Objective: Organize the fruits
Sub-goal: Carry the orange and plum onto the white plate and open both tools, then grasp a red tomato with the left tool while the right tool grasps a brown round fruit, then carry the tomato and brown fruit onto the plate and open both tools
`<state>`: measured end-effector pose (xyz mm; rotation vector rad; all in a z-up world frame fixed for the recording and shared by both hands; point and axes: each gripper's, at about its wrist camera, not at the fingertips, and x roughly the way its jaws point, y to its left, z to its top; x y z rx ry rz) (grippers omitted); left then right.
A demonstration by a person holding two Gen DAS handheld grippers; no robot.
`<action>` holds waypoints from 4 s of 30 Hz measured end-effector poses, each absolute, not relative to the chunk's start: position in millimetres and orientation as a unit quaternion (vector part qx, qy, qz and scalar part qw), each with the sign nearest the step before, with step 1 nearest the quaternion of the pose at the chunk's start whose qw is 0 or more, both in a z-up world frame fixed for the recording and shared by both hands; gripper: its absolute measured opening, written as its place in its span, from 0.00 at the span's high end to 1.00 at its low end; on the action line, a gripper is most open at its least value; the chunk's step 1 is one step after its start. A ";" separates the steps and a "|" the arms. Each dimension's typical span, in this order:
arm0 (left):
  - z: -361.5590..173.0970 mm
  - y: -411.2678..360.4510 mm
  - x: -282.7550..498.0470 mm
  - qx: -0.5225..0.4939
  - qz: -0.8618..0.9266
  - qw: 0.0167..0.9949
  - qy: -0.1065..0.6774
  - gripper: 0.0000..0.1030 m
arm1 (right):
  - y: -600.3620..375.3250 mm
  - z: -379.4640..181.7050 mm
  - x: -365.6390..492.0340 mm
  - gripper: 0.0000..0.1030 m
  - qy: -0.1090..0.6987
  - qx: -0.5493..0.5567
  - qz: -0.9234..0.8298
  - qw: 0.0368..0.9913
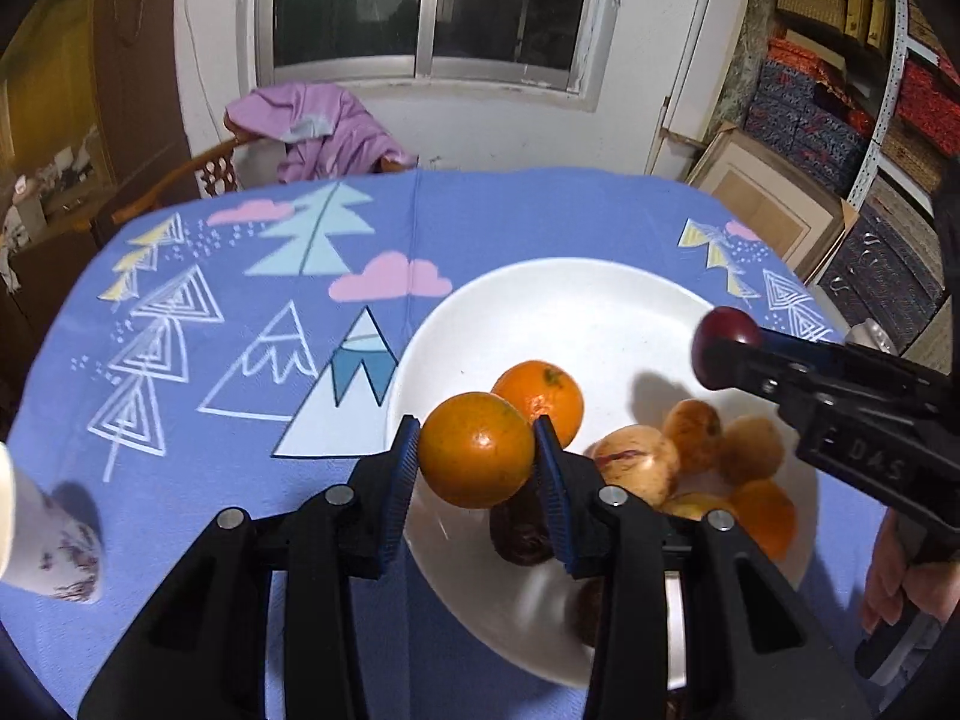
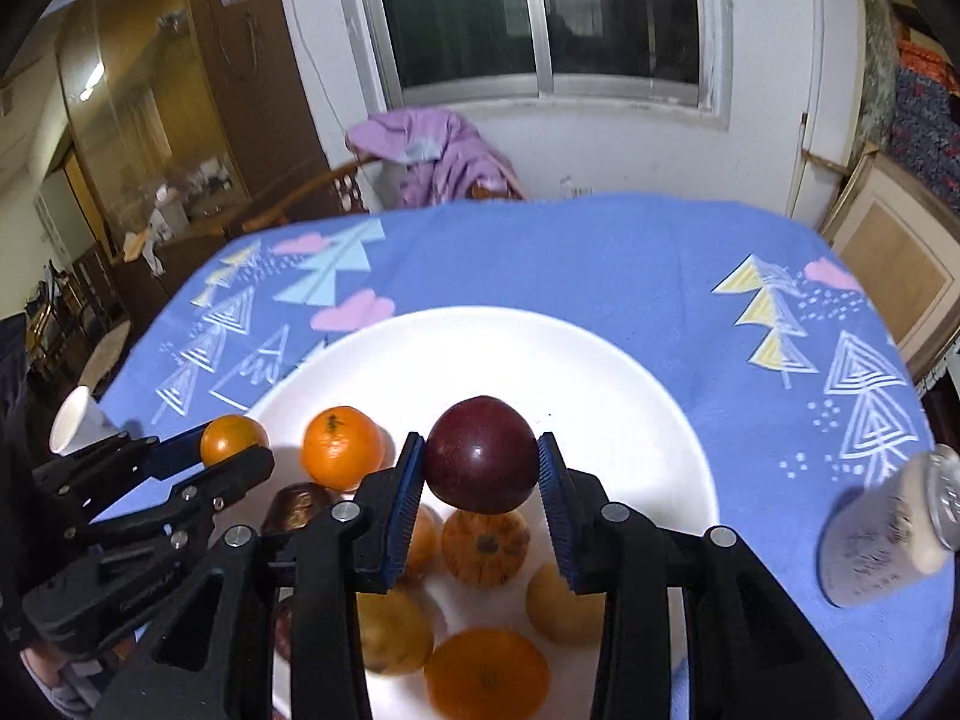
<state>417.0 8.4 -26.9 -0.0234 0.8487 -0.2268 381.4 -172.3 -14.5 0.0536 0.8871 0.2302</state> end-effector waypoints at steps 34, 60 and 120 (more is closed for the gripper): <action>-53.7 42.3 225.6 0.003 -0.063 0.919 0.390 0.04 | -277.6 -14.0 154.4 0.07 0.345 0.147 0.108 0.921; -65.1 78.6 229.7 -0.059 -0.068 0.906 0.413 0.04 | -214.6 -38.3 141.9 0.17 0.386 0.003 0.151 0.910; -29.0 -4.3 208.2 0.071 -0.165 0.920 0.349 0.72 | -192.8 -20.2 133.8 0.62 0.371 -0.001 0.190 0.909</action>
